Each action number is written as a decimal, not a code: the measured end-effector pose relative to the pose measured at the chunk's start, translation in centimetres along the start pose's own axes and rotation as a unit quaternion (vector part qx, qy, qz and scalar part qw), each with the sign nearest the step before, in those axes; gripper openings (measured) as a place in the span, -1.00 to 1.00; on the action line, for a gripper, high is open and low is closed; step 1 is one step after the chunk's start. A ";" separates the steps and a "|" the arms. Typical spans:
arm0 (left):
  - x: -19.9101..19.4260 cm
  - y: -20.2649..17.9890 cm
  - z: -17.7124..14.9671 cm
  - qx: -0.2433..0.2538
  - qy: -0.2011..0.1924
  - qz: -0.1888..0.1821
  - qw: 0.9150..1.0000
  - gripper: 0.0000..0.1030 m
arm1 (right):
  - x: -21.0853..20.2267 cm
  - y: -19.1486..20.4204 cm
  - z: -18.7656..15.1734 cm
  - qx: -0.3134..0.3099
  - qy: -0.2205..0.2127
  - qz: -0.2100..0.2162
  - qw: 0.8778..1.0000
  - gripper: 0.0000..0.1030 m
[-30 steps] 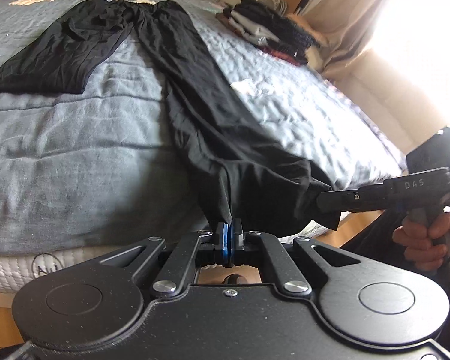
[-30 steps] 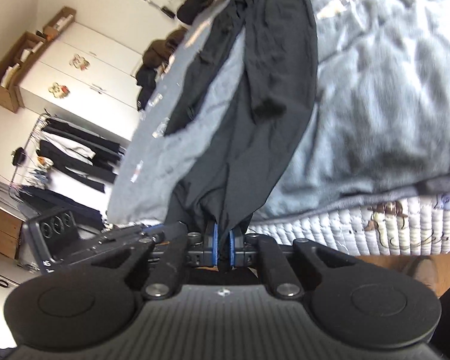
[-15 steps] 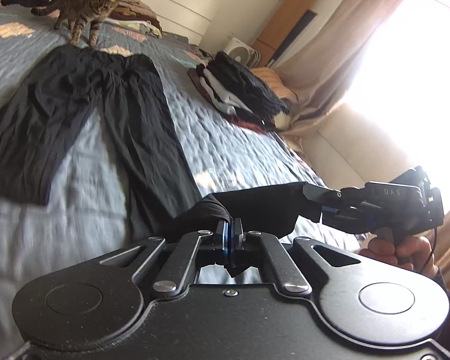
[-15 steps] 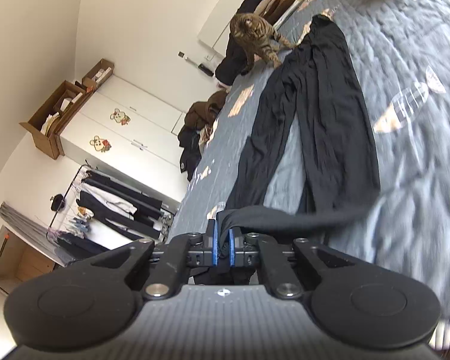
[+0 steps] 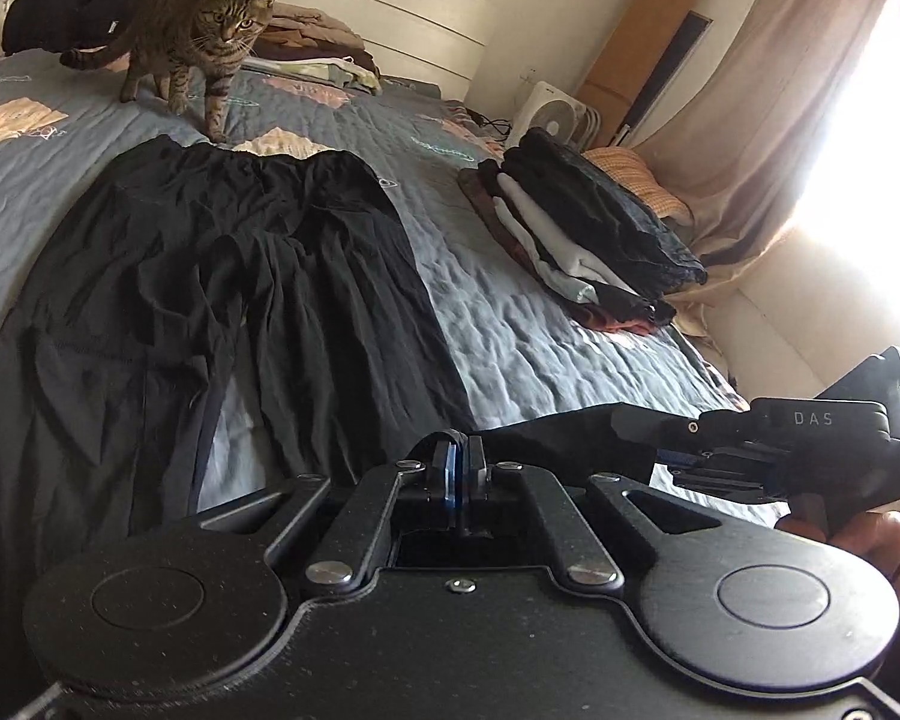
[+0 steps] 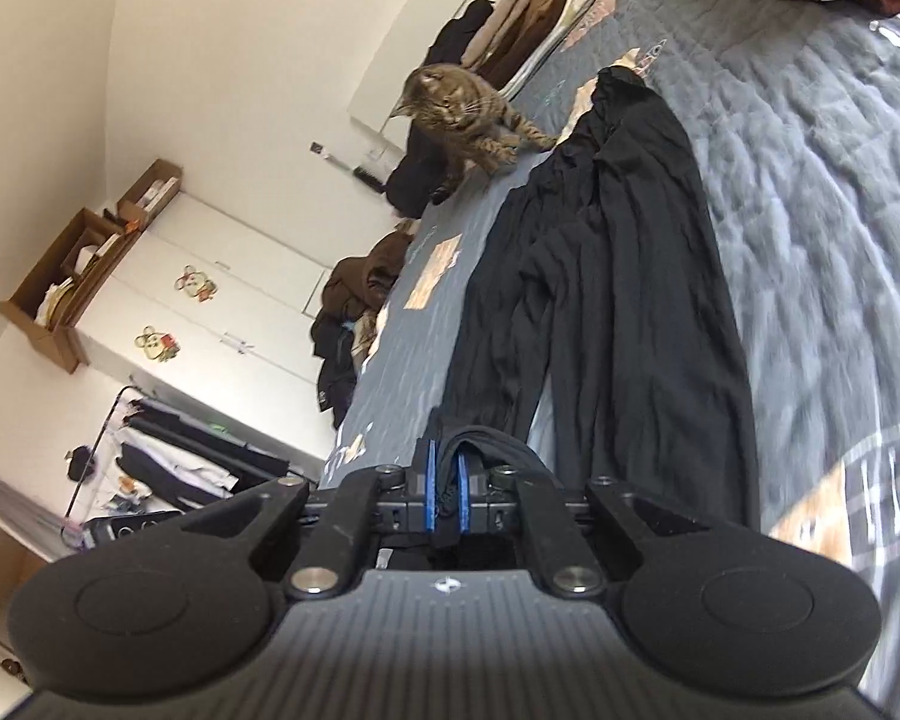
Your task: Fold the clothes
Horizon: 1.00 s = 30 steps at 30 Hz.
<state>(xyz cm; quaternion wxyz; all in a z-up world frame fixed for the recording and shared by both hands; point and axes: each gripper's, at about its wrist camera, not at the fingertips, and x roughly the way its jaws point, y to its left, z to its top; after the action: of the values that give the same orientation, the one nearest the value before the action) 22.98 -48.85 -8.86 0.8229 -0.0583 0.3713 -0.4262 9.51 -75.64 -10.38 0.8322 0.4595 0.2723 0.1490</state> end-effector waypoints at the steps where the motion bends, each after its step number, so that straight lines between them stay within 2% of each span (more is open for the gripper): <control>1: 0.9 0.3 0.7 0.001 0.003 0.003 1.000 -0.96 | 0.8 -0.5 0.9 0.002 -0.001 -0.008 1.000 -0.86; 6: 5.2 2.0 3.6 0.002 0.012 0.013 1.000 -0.96 | 4.5 -2.6 4.8 -0.002 -0.002 -0.053 0.999 -0.86; 9: 7.8 3.6 4.5 -0.005 0.019 0.023 1.000 -0.96 | 6.8 -3.7 6.5 -0.014 0.001 -0.085 0.996 -0.76; 11: 9.1 4.4 5.0 0.000 0.023 0.046 0.999 -0.92 | 8.2 -4.5 7.2 -0.029 0.002 -0.116 0.993 -0.47; 12: 9.8 4.8 5.3 0.003 0.025 0.059 0.998 -0.87 | 8.9 -4.9 7.6 -0.039 0.001 -0.135 0.990 -0.05; 13: 10.1 5.2 5.5 0.007 0.026 0.067 0.997 -0.71 | 9.2 -5.3 7.8 -0.049 -0.007 -0.153 0.987 0.21; 14: 9.9 5.5 5.7 0.014 0.020 0.074 0.997 -0.45 | 9.4 -5.6 8.0 -0.059 -0.017 -0.170 0.984 0.27; 15: 9.6 5.8 5.9 0.024 0.011 0.080 0.996 -0.30 | 9.3 -5.8 8.3 -0.066 -0.028 -0.179 0.981 0.33; 16: 8.9 6.0 6.0 0.033 -0.002 0.086 0.996 -0.01 | 9.0 -5.9 8.4 -0.074 -0.040 -0.185 0.979 0.39; 17: 8.1 6.3 6.1 0.044 -0.017 0.092 0.995 0.14 | 8.6 -5.6 8.5 -0.089 -0.049 -0.193 0.976 0.40; 19: 6.7 6.7 6.2 0.057 -0.037 0.106 0.992 0.14 | 7.8 -4.5 7.9 -0.119 -0.053 -0.198 0.972 0.43; 21: 5.4 6.2 5.3 0.076 -0.032 0.107 0.991 0.14 | 7.0 -3.4 7.2 -0.149 -0.057 -0.202 0.966 0.43; 24: 4.0 4.7 2.8 0.100 0.008 0.082 0.992 0.14 | 5.6 -1.5 4.7 -0.185 -0.035 -0.210 0.959 0.44; 26: 2.9 3.4 -0.1 0.122 0.029 0.060 0.990 0.14 | 4.6 -0.5 2.1 -0.213 -0.007 -0.234 0.949 0.45; 28: 1.6 2.6 -2.8 0.121 0.042 0.039 0.991 0.13 | 3.5 0.0 -0.6 -0.231 0.021 -0.253 0.939 0.45; 30: 0.4 2.1 -5.0 0.109 0.054 0.021 0.992 0.11 | 2.5 0.0 -3.0 -0.230 0.040 -0.258 0.937 0.45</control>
<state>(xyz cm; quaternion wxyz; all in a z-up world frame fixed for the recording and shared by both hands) 21.22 -46.75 -13.51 0.8121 0.0623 0.3676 -0.4488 9.81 -72.32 -12.43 0.9136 0.1628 0.3727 0.0061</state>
